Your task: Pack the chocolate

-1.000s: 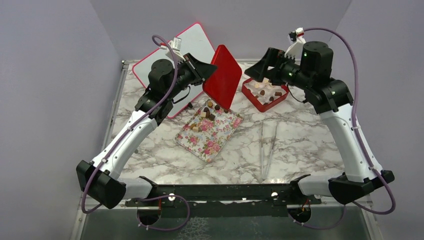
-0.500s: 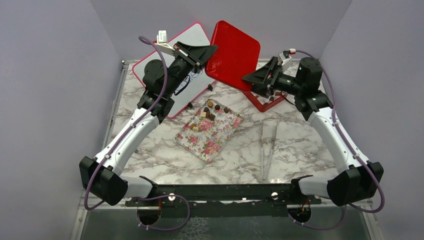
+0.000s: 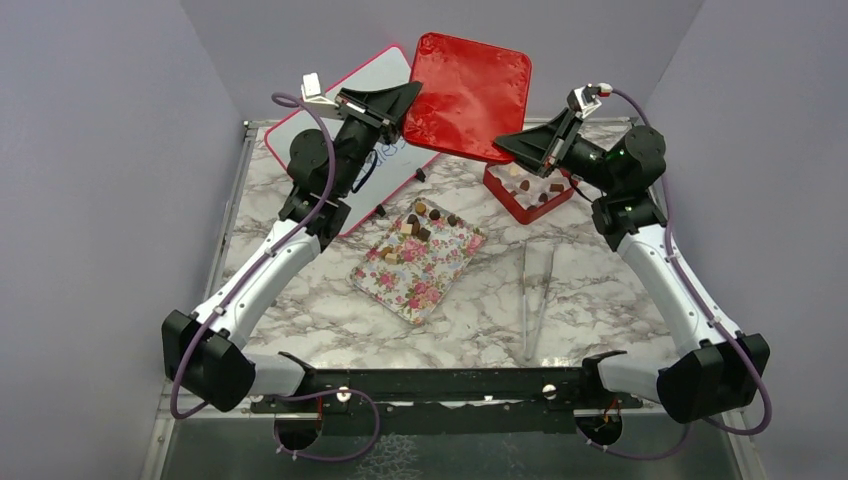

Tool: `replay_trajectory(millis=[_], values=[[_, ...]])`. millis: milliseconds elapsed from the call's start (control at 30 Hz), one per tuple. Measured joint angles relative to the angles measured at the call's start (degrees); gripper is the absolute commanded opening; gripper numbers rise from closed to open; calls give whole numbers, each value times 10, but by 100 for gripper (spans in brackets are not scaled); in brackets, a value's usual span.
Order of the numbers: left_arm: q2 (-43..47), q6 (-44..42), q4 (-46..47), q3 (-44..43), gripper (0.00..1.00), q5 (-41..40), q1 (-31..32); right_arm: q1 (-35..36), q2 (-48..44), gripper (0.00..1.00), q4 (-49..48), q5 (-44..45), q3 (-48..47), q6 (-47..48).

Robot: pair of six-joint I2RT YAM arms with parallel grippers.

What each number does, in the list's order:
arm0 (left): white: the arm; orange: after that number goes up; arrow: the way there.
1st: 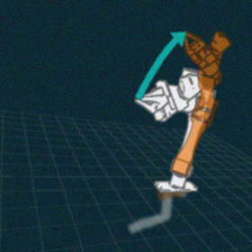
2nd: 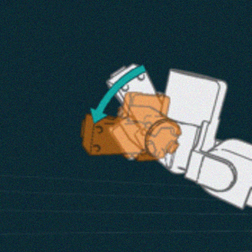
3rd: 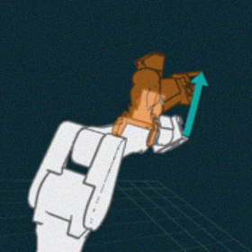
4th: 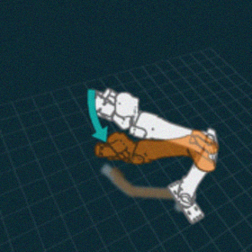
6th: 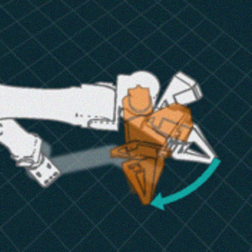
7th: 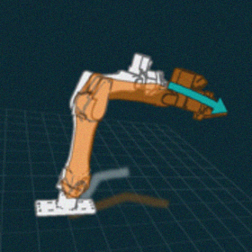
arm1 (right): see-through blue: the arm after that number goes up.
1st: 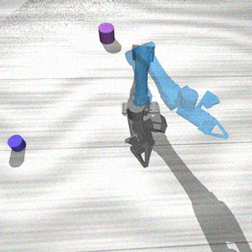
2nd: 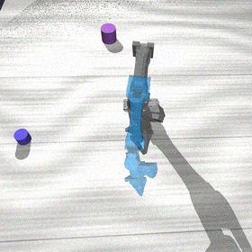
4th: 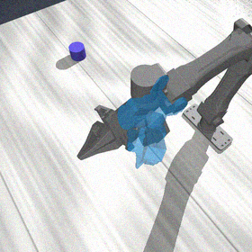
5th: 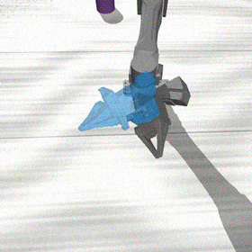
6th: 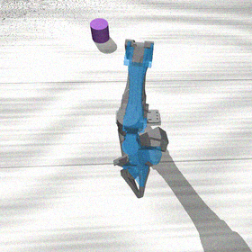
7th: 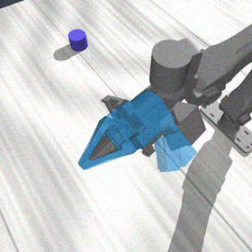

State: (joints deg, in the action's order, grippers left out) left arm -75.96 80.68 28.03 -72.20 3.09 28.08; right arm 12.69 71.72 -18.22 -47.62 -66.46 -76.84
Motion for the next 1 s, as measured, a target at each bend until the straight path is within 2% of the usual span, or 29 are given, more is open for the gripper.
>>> replay_trajectory(millis=[100,267,300,500,567,600,633,667,700,833,1000], values=[[8,4,-1,25,48,-26,0,2,-22,2,-30,5,13,-22],[23,-16,-17,38,75,-64,0,1,-30,1,-20,30,16,-19],[27,-26,-27,38,79,-70,0,1,-30,1,-15,39,16,-16],[54,-128,-172,12,89,-111,-3,-1,-16,1,47,99,-8,16],[50,-167,-226,-7,99,-117,-7,-3,0,1,86,122,-39,39],[47,-185,-248,-18,99,-118,-7,-6,8,1,104,135,-53,50],[38,-238,-275,-37,99,-122,-8,-9,16,1,125,151,-68,63],[38,-238,-275,-37,99,-122,-8,-12,21,1,140,164,-76,71],[11,-272,-329,-85,99,-126,-10,-15,24,1,154,177,-81,78],[-43,-380,-380,-156,99,-149,-10,-20,44,1,197,228,-84,101],[-85,-499,-387,-148,90,-173,-10,-23,79,1,239,286,-83,128]])
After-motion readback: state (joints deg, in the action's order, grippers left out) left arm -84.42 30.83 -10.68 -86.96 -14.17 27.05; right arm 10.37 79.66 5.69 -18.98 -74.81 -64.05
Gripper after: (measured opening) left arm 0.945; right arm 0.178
